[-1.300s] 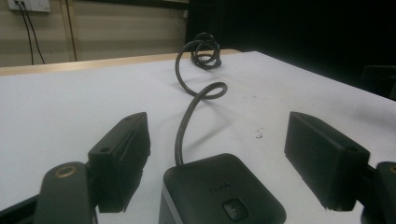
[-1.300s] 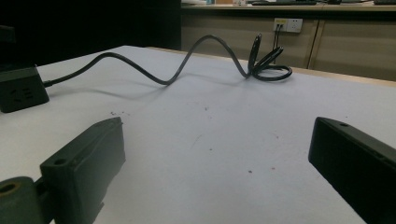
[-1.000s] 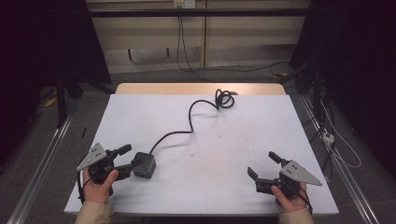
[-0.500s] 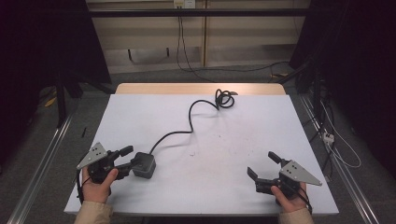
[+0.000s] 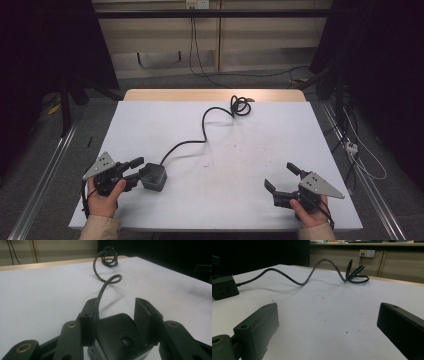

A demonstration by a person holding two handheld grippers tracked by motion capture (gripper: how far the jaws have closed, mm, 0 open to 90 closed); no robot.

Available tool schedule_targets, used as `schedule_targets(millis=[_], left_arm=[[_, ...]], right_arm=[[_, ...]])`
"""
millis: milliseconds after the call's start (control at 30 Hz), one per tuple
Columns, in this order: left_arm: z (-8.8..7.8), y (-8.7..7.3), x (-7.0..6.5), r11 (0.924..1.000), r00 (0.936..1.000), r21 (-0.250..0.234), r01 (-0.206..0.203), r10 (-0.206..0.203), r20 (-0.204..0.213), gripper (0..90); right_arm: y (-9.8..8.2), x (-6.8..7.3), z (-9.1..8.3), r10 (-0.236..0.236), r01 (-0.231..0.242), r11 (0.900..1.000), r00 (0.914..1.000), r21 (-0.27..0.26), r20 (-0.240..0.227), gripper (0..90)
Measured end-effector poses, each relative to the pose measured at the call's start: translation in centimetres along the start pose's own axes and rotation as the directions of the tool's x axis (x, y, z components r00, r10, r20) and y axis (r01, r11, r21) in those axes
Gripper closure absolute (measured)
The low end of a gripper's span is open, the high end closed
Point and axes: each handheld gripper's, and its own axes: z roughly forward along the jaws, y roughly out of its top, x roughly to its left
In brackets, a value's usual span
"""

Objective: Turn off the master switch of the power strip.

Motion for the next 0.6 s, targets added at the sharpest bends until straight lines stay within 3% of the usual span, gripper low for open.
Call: schedule_targets(millis=[600], left_arm=[[0.06, 0.09, 0.08, 0.9994, 1.0000, 0.034, -0.003, 0.003, 0.005, 66.2]], right_arm=[[-0.01, 0.00, 0.01, -0.006, 0.006, 1.000, 1.0000, 0.000, -0.004, 3.4]])
